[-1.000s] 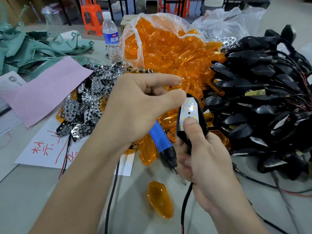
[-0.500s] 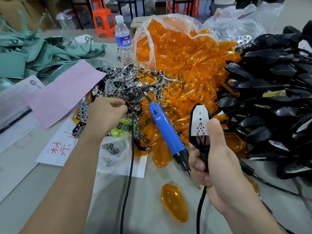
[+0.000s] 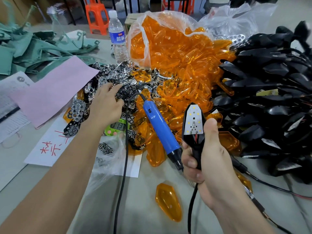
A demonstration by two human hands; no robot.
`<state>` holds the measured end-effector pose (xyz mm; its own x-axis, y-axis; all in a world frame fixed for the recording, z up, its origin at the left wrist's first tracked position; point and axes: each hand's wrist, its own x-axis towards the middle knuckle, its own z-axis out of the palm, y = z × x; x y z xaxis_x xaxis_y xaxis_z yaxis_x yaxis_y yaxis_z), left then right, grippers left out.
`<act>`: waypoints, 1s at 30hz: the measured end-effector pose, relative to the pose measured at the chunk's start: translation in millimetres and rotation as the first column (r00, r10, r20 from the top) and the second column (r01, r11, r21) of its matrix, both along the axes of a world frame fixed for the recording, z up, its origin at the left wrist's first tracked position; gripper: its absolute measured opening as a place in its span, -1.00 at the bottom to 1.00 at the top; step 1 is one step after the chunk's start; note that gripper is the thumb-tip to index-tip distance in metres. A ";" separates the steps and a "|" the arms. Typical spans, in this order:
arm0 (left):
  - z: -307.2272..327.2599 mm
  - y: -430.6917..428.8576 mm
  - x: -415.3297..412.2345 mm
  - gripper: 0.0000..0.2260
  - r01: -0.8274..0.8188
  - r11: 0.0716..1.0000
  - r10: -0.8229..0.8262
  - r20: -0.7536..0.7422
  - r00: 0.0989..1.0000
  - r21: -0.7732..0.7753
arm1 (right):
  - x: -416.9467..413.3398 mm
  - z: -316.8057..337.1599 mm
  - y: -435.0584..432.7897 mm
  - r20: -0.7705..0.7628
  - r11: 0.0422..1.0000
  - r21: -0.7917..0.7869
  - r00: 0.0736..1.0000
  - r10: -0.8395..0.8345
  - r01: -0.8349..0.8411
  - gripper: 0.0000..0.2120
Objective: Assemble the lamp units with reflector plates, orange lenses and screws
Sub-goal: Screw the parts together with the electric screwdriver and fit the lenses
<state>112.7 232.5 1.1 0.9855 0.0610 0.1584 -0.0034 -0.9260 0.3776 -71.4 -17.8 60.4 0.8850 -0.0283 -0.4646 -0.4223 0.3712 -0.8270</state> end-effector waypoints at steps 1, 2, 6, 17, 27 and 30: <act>-0.3 0.3 4.0 -0.56 0.008 1.000 -0.008 -0.002 1.000 0.017 | -0.1 -0.5 0.5 0.009 1.000 -0.006 1.000 0.010 -0.010 -0.28; -0.4 0.4 7.4 -0.60 -0.001 1.000 0.001 0.010 1.000 0.024 | -0.3 -1.5 0.7 0.016 1.000 -0.013 1.000 0.024 -0.024 -0.26; 8.8 -1.0 16.6 -0.67 -0.106 0.994 0.105 0.050 0.993 0.021 | -0.3 -4.4 1.1 0.015 0.999 -0.016 0.999 0.052 -0.051 -0.23; 43.1 -5.5 -27.6 -0.81 -0.316 0.875 0.413 0.225 0.882 -0.367 | 3.8 -12.4 -0.1 -0.023 0.999 -0.014 0.999 0.031 -0.031 -0.15; 79.7 -117.8 -156.2 -0.88 -0.046 0.142 -0.163 -0.069 0.984 -0.989 | 9.4 -6.3 12.5 0.057 0.999 0.035 0.998 -0.021 0.019 -0.34; 75.0 -122.9 -160.5 -0.77 -0.079 0.203 -0.099 -0.101 0.990 -0.976 | 9.2 -3.6 11.6 0.048 0.997 0.057 0.998 -0.049 0.046 -0.35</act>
